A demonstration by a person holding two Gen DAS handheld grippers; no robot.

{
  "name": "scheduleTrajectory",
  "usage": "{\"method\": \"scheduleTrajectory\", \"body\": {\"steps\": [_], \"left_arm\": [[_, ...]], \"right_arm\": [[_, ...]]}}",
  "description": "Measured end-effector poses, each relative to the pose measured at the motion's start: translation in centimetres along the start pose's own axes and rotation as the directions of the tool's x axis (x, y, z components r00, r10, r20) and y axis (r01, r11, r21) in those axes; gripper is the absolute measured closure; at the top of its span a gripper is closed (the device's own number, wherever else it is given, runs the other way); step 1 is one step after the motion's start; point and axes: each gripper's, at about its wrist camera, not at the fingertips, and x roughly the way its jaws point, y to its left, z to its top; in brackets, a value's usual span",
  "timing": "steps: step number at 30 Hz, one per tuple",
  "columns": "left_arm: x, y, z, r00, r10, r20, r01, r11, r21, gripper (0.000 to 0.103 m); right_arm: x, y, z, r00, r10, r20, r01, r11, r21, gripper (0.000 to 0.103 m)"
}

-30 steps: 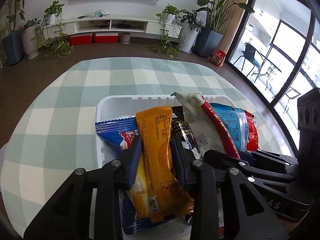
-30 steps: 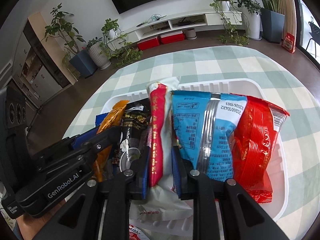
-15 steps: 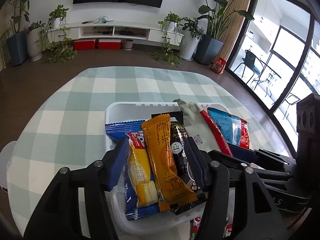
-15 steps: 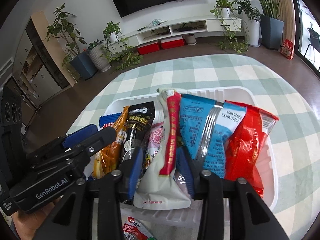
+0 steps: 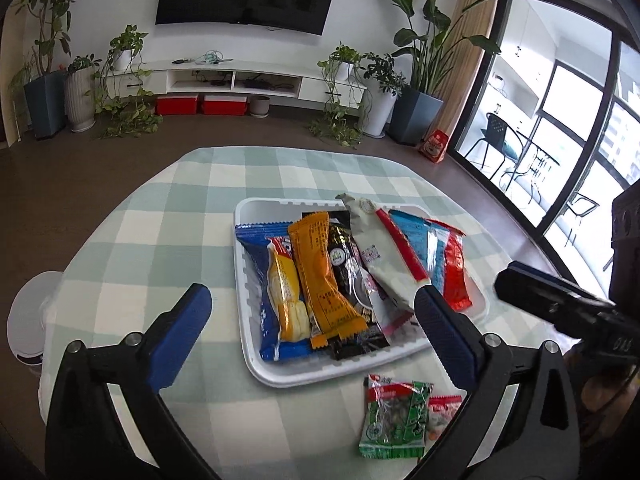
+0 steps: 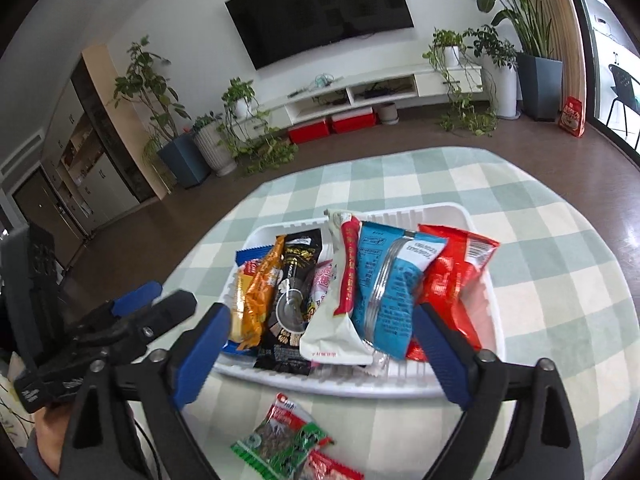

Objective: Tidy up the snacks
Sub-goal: 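Withdraw both tools toward the green nut bag and red-and-white packet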

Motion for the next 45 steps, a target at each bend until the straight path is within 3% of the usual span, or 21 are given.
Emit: {"method": "scheduleTrajectory", "body": {"steps": [5,12,18,34,43,45], "left_arm": [[-1.2,-1.7,-3.7,0.999,0.023,-0.049,-0.022,0.999,0.036,0.000],[-2.5,-4.2,-8.5,0.996,0.030,-0.088,-0.024,0.997,0.075,0.000],[-2.5,-4.7,-9.5,0.993,0.035,-0.110,-0.028,0.997,0.066,0.000],[-0.8,-4.9,-9.5,0.980,0.081,-0.180,-0.064,0.993,0.100,0.000],[2.5,-6.5,-9.2,0.959,0.107,-0.262,-0.048,0.974,0.222,0.001],[3.3,-6.8,-9.1,0.955,0.119,-0.271,-0.054,0.970,0.235,0.006]], "right_arm": [[-4.3,-1.5,-2.7,0.999,0.013,0.046,-0.015,0.999,0.043,0.001],[-7.2,-3.5,-9.0,1.000,0.012,0.000,-0.012,0.992,0.129,0.001],[-7.6,-4.0,-12.4,0.999,0.013,-0.050,-0.005,0.988,0.155,0.001],[-8.0,-3.9,-13.6,0.998,-0.016,-0.060,0.024,0.991,0.132,0.001],[-7.9,-3.7,-14.0,0.998,-0.025,-0.064,0.032,0.993,0.113,0.001],[-7.8,-3.7,-14.1,0.998,-0.024,-0.064,0.031,0.993,0.113,0.001]]}}
